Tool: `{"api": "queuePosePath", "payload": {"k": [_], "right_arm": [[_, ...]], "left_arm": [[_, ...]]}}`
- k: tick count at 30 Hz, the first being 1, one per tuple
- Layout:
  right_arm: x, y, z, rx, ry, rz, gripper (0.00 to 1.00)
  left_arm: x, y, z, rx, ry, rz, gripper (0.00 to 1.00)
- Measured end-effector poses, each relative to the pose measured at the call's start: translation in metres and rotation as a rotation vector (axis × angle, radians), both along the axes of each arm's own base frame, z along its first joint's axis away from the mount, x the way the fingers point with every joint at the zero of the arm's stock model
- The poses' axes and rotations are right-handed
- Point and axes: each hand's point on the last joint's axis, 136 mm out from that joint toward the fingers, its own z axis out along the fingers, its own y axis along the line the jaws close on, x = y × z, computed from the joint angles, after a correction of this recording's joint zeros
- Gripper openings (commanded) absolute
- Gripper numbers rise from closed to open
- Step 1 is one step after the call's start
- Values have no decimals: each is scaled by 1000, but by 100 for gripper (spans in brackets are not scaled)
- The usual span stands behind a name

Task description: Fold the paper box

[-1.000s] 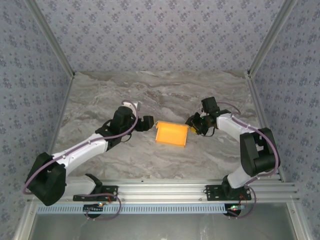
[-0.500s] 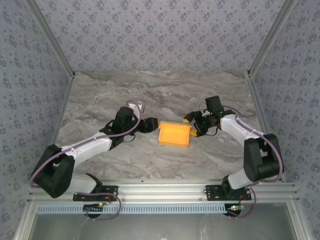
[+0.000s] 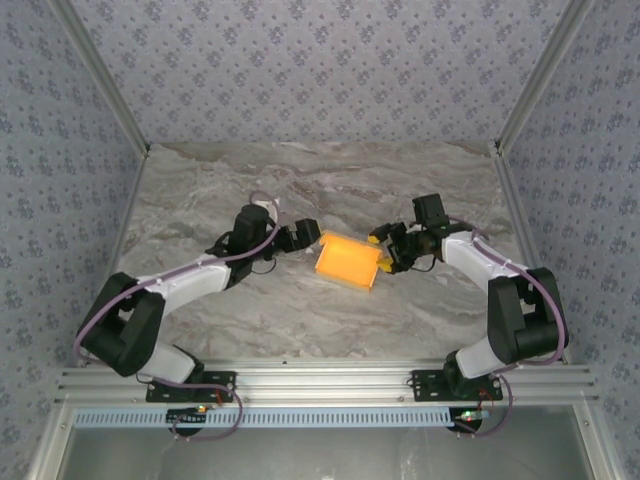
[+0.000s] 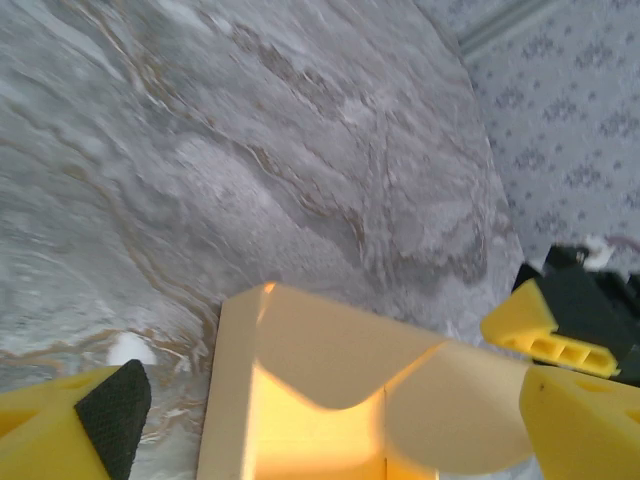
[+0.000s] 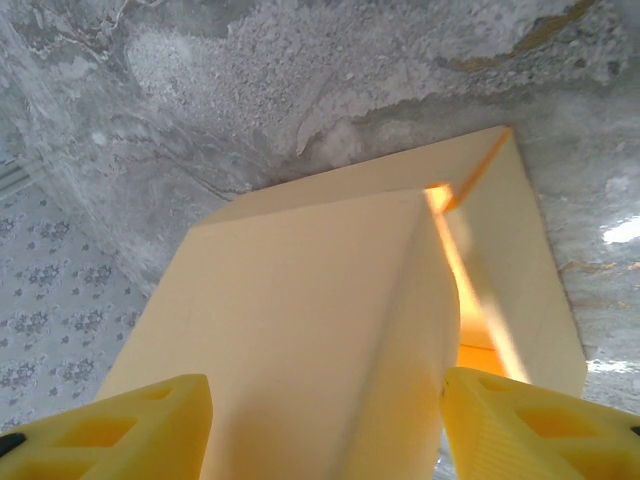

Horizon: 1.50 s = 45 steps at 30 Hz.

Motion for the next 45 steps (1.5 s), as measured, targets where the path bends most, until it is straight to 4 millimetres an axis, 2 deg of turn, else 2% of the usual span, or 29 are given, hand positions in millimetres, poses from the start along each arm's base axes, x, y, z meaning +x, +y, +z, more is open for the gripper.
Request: {"api": "queuePosePath", "payload": {"k": [3, 5, 8, 10, 12, 14, 19, 26, 35, 39, 45], "right_arm": [[-1, -2, -3, 1, 8, -5, 61], [-1, -2, -3, 1, 8, -4, 60], [-2, -1, -4, 4, 10, 4, 60], [-2, -1, -6, 4, 15, 8, 60], [-2, -1, -8, 3, 19, 10, 59], [-2, -1, -9, 1, 21, 13, 59], [-1, -1, -11, 2, 27, 13, 58], [0, 0, -11, 2, 24, 15, 55], [0, 4, -15, 2, 28, 26, 52], [-1, 4, -19, -3, 42, 27, 49], [-2, 1, -21, -34, 37, 47, 49]], "left_arm": [[9, 25, 21, -6, -38, 77, 98], [14, 35, 30, -10, -61, 113, 93], [17, 42, 29, -1, -60, 127, 88], [20, 42, 17, 3, -25, 126, 93], [22, 35, 1, 5, 36, 105, 99], [27, 24, -12, -6, 109, 81, 99], [37, -11, -23, -94, 233, 8, 99], [33, -39, -20, -186, 342, -63, 99], [0, -78, -11, -249, 404, -158, 97], [-1, -86, -8, -283, 405, -164, 95], [-1, -85, -26, -263, 429, -146, 91]]}}
